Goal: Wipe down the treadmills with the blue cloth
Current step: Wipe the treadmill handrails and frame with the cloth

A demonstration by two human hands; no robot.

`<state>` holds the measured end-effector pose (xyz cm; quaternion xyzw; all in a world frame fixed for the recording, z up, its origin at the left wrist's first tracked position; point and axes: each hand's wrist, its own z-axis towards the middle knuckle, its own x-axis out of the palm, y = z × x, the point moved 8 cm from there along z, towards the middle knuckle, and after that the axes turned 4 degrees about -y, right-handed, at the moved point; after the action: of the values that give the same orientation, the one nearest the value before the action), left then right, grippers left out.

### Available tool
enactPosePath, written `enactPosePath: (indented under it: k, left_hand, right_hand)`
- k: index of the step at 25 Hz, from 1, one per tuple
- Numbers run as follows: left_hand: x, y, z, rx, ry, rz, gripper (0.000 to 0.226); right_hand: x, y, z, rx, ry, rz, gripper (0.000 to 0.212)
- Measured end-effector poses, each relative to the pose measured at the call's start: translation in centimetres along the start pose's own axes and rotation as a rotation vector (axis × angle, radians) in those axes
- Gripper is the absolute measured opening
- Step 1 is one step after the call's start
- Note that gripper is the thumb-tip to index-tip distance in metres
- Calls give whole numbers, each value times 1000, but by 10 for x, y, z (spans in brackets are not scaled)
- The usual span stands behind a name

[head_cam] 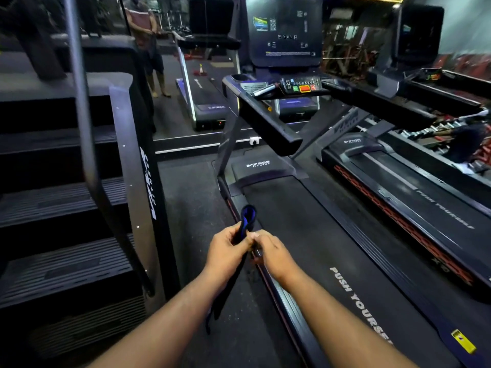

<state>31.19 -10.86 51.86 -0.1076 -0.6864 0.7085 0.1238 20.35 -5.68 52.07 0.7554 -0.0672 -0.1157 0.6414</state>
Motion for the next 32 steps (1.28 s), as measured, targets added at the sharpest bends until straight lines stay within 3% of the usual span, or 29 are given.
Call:
enactPosePath:
  k: [3,6,9,13,15,17,19,22,23,25,27,30,32]
  left_hand:
    - [-1,-12,30,58,75,50,34]
    - [-1,-31,70,85,91,94,26]
    - [11,-64,106,112,135,93,24]
    - [10,-73,141,59,41,-198,40]
    - [22,-43,144,-62,122,-262,44]
    - [39,-12,148,-160,266,-166,39]
    - [41,3,171,-152,258,-134,31]
    - [33,26,208,-195,154,-130,24]
    - [29,41,221,-234,171,-68,22]
    - [24,72,249,-308,320,118,17]
    - [10,86,282,-328,378,311,17]
    - [1,57,328,-180,199,548,36]
    - [11,37,336,-158,132,395,59]
  right_hand:
    - [-23,11,28,-103,7,-15,45]
    - [-65,27,59,-239,-232,-98,31]
    - [-77,34,101,-199,-87,-69,45]
    - [-83,76,143,-298,-58,129,22]
    - [-87,86,170,-256,-68,269,26]
    - [-99,82,197,-198,-152,295,40]
    - [-113,50,216,-62,-189,253,48]
    - [-85,-30,203,231,43,129,37]
    - [-76,-48,198,249,46,126,42]
    - [-75,-70,212,201,-162,194,58]
    - [-86,-66,225,154,-405,224,61]
    - [-101,-41,229,87,-617,212,51]
    - [-106,-18,228,11,-693,204,37]
